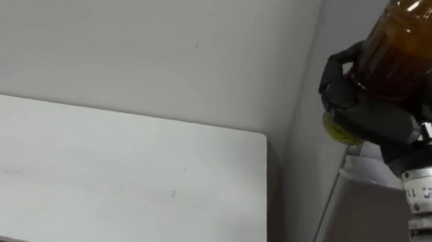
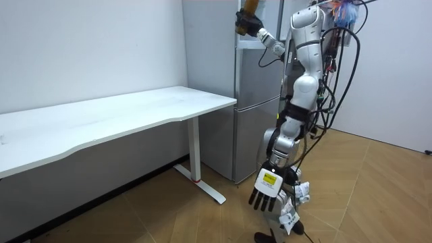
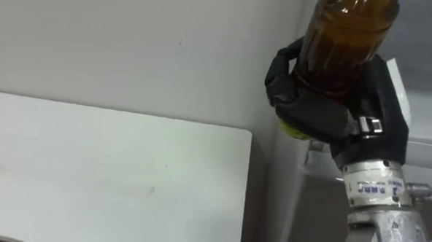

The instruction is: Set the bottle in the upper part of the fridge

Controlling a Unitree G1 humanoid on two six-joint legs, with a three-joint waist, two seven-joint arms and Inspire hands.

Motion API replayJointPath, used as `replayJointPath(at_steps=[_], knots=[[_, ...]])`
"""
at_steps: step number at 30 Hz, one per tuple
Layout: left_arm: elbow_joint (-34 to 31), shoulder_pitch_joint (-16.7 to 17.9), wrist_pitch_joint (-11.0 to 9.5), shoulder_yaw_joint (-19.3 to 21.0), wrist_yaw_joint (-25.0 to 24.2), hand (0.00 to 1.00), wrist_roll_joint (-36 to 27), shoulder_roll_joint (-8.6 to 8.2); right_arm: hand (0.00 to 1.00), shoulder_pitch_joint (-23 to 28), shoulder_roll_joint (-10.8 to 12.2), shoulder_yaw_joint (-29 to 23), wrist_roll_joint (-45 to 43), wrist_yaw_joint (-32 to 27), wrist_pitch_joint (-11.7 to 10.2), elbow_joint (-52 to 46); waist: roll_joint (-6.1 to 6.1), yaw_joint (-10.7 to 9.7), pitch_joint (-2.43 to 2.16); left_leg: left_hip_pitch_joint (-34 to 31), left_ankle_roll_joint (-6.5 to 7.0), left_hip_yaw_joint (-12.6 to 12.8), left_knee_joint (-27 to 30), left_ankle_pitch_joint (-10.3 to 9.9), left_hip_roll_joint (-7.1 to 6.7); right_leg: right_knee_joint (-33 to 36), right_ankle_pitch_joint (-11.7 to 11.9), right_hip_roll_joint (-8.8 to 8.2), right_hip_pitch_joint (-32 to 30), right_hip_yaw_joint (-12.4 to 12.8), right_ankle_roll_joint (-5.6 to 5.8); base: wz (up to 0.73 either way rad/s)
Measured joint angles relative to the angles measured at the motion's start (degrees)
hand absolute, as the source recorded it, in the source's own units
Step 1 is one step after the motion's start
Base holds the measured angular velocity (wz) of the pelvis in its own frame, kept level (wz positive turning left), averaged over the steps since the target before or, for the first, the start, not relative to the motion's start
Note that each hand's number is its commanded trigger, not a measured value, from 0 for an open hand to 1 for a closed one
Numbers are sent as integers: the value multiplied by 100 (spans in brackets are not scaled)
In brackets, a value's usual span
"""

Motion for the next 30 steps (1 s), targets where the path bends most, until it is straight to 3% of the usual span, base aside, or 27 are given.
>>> replayJointPath(at_steps=[3, 9, 11, 18, 21, 24, 30], knots=[[110, -62, -42, -4, 1, 0, 5, -5, 100, 0, 0, -71, -1, 55, 0, -112, 15, -118, 3, -6, -9, 23, 28, -11, 17, 0, 24, 18, -20, 37, -11, -9], [86, -95, -40, -3, 1, 0, 1, -12, 100, 133, -8, -279, -28, 128, 0, -404, 52, -274, -34, 19, -29, 244, 21, -26, 84, 2, 58, 73, -82, 189, -41, -15], [110, -101, -40, 12, 2, 0, 101, -11, 100, 269, -8, -493, -126, 128, 0, -510, 50, -400, -36, 32, -34, 248, 27, -30, 90, 3, 62, 79, -69, 191, -48, -5], [136, -48, -42, 24, 1, 0, 119, -10, 100, 591, -9, -1120, -110, -96, -1, -573, 56, -562, -36, 111, -70, 411, 36, -69, 156, 14, 84, 141, -71, 370, -83, -15], [214, -53, -45, 60, -4, 0, 124, -10, 100, 686, -9, -1239, -135, -145, -1, -572, 70, -579, -28, 185, -104, 471, 30, -93, 186, 14, 97, 191, -35, 491, -106, -20], [213, -47, -42, 53, 19, 0, 114, -10, 100, 729, -9, -1285, -99, -293, -1, -555, 14, -626, 20, 277, -118, 486, -9, -105, 197, 9, 93, 202, 53, 507, -109, -2], [198, -25, -41, 66, 142, 0, 124, -10, 100, 731, -11, -1509, 266, -362, 0, -381, -32, -698, 13, 276, -116, 512, 30, -106, 187, -103, 88, 214, 24, 578, -114, -2]])
